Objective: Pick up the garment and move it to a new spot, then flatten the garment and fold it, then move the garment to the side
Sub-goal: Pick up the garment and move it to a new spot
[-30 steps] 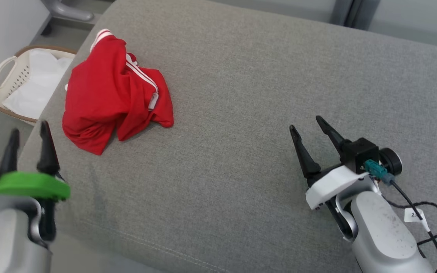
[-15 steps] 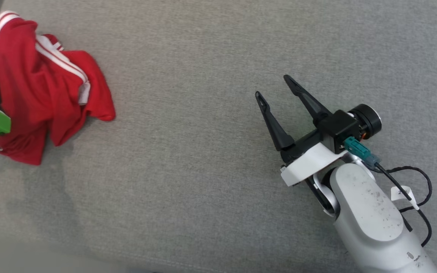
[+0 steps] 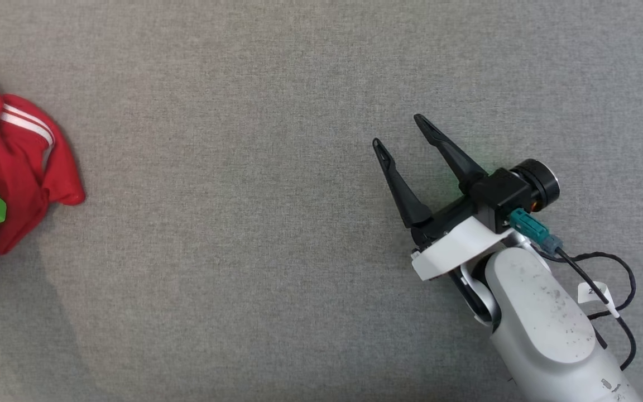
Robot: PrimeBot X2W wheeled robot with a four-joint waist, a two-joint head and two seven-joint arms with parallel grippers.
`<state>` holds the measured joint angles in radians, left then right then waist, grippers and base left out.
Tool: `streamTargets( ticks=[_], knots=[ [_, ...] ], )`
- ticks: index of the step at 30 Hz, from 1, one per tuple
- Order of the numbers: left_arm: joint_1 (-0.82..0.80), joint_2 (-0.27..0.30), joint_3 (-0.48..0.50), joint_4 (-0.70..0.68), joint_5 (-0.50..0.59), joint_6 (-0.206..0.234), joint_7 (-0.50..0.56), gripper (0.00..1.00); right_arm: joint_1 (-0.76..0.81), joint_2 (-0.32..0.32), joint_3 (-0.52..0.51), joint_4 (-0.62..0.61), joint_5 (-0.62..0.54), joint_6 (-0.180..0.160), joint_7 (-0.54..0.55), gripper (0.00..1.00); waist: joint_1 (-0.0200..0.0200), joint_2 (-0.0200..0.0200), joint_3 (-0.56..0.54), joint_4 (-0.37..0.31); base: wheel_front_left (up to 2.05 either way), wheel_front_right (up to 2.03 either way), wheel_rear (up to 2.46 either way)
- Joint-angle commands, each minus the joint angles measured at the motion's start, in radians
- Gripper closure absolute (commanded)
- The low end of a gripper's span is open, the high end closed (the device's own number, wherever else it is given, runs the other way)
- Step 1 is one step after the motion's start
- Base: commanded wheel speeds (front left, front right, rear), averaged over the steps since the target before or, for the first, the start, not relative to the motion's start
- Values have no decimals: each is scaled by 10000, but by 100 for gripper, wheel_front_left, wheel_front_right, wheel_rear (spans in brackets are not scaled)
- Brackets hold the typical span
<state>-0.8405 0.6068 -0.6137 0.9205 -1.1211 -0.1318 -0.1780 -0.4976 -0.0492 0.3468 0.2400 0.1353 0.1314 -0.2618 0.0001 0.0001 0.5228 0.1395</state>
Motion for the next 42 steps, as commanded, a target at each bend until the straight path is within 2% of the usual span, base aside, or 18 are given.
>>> streamTargets(
  ticks=[1, 8, 12, 17, 23, 29, 33, 34, 35, 38, 42],
  knots=[
    [-190, 169, -132, -72, -11, 26, -213, 100, 193, -32, -33, 47, 84, -16, -43, 0, -1, -1, -380, -62, 0, 0, 0],
    [-790, 692, -672, -1096, 495, 26, -865, 100, 730, -32, -177, 242, 549, -16, -44, 0, -1, -1, -1770, -322, 0, 0, 0],
    [-1111, 605, -448, -2248, 1163, 27, -873, 100, 1242, -33, -334, 297, 812, -16, -44, 0, -1, -1, -2590, -664, 0, 0, 0],
    [-893, -45, -144, -3725, 1748, 26, -869, 100, 1927, -32, -570, 270, 1032, -16, -42, 0, -1, -1, -3319, -1350, 0, 0, 0],
    [-453, -1058, -506, -5024, 1915, 27, -861, 100, 2447, -30, -736, 190, 1046, -17, -44, 0, -1, -1, -3602, -2497, 0, 0, 0],
    [105, -2325, -956, -5474, 1554, 27, -862, 100, 2742, -29, -849, 99, 1072, -16, -44, 0, -1, -1, -3565, -3602, 0, 0, 0],
    [479, -2784, -1365, -5241, 1708, 27, -862, 100, 2905, -29, -873, 81, 1071, -16, -44, 0, -1, -1, -3475, -4050, 0, 0, 0],
    [541, -2831, -1435, -5126, 1794, 27, -862, 94, 2919, -30, -896, 80, 1058, -16, -44, 0, -1, -1, -3459, -4103, 0, 0, 0],
    [641, -2857, -1575, -4989, 1875, 27, -861, 0, 2933, -30, -923, 71, 1059, -16, -44, 0, -1, -1, -3443, -4147, 0, 0, 0],
    [973, -2952, -1455, -4596, 2104, 27, -862, 0, 3002, -27, -998, 63, 1032, -16, -42, 0, -1, -1, -3413, -4148, 0, 0, 0],
    [1847, -3104, -496, -4218, 2515, 27, -863, 0, 3052, -22, -1167, 157, 922, -16, -42, 0, -1, -1, -3555, -3823, 0, 0, 0]
  ],
)
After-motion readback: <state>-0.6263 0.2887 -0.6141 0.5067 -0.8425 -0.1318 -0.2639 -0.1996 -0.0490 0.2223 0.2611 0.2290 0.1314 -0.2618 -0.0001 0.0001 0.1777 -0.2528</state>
